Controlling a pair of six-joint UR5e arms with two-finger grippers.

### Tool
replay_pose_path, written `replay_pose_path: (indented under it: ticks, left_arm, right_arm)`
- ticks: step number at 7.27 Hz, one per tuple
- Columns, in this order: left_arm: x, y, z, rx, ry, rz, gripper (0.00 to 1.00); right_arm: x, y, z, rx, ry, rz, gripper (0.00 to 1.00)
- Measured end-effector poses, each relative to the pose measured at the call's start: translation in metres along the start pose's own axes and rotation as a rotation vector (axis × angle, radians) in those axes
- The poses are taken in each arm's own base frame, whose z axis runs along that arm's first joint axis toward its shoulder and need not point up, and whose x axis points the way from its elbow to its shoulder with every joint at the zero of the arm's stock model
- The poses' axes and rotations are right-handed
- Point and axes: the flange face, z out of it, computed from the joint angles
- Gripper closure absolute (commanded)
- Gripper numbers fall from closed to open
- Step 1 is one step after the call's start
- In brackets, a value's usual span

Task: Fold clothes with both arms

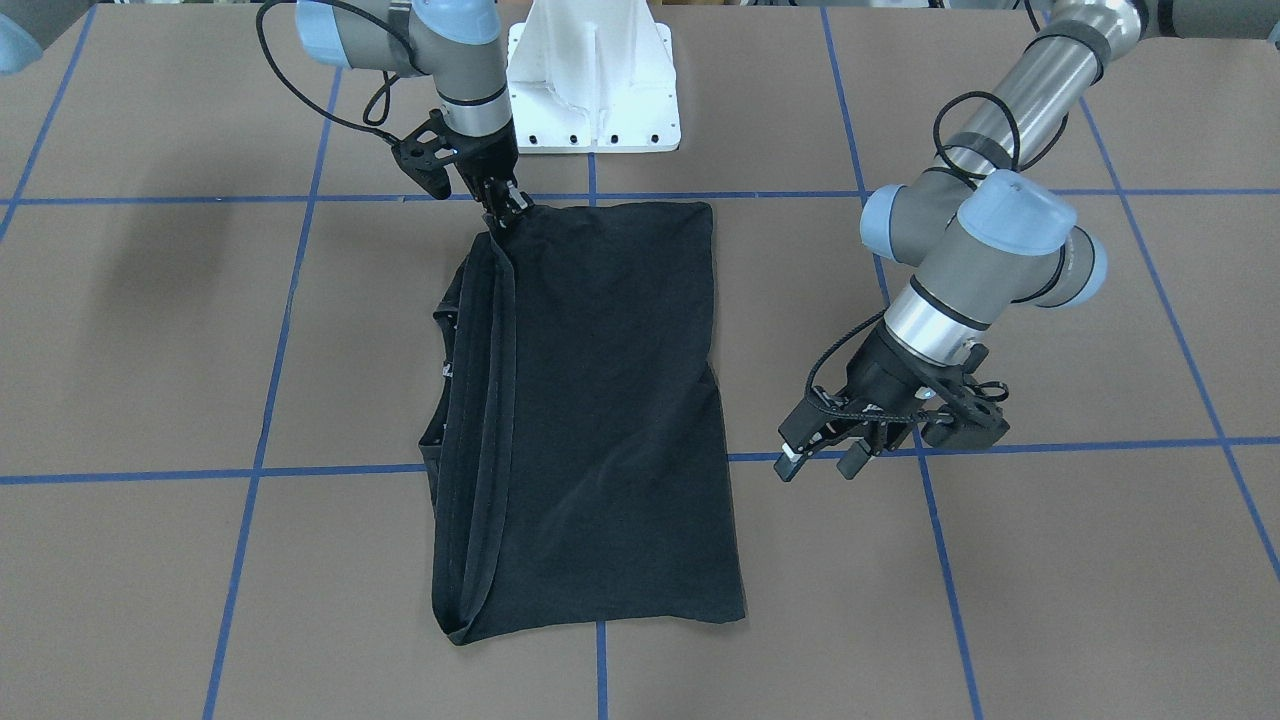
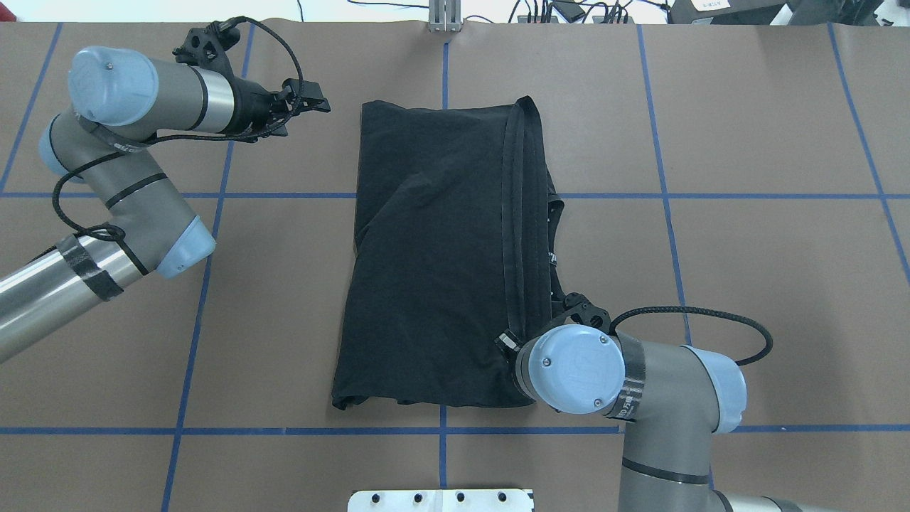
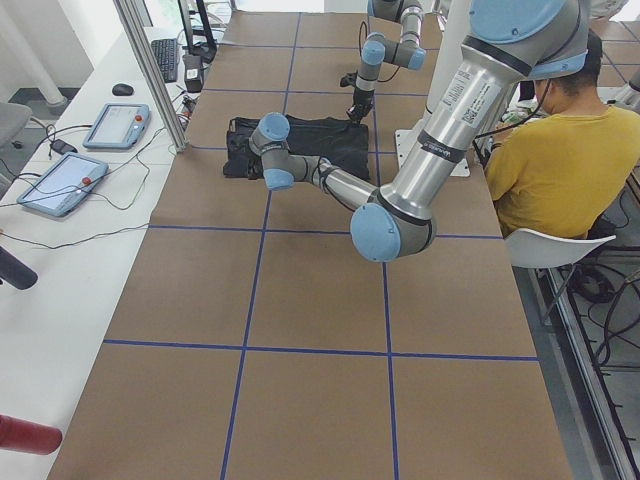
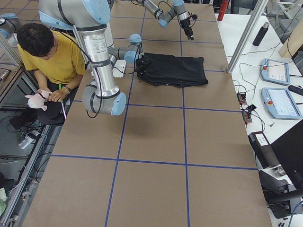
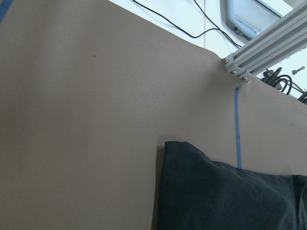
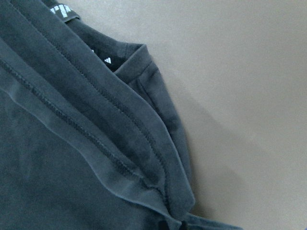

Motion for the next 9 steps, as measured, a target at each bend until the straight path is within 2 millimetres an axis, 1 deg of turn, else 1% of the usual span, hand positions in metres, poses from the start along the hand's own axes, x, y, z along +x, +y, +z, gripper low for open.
replay_pose_path:
  ticks: [1, 2, 3, 4, 5, 6, 7, 9]
  left_arm:
    - [-0.004, 0.008, -0.019, -0.001, 0.022, -0.04, 0.0]
    - [-0.003, 0.023, -0.036, -0.011, 0.048, -0.094, 0.0]
    - [0.006, 0.045, -0.045, -0.008, 0.079, -0.171, 0.0]
    - [0.014, 0.079, -0.05, 0.012, 0.109, -0.25, 0.0]
    - [0.005, 0.119, -0.059, 0.025, 0.12, -0.294, 0.0]
    - [-0.011, 0.165, -0.071, 0.027, 0.117, -0.325, 0.0]
    - [-0.022, 0.208, -0.078, 0.01, 0.107, -0.37, 0.0]
    - [-0.032, 0.28, -0.076, -0.067, 0.072, -0.455, 0.02]
  right_arm:
    - [-0.001, -0.001, -0.006, -0.013, -0.002, 0.003, 1.0]
    - [-0.002, -0.003, -0.013, -0.026, -0.004, 0.006, 1.0]
    - [-0.001, -0.004, -0.017, -0.035, -0.004, 0.008, 1.0]
    - [0.001, -0.006, -0.017, -0.037, 0.0, 0.008, 1.0]
    - [0.003, -0.007, -0.016, -0.037, 0.005, 0.008, 1.0]
    - [0.004, -0.008, -0.015, -0.038, 0.007, 0.008, 1.0]
    - [0.004, -0.008, -0.015, -0.04, 0.008, 0.007, 1.0]
    - [0.004, -0.008, -0.018, -0.044, 0.004, 0.007, 1.0]
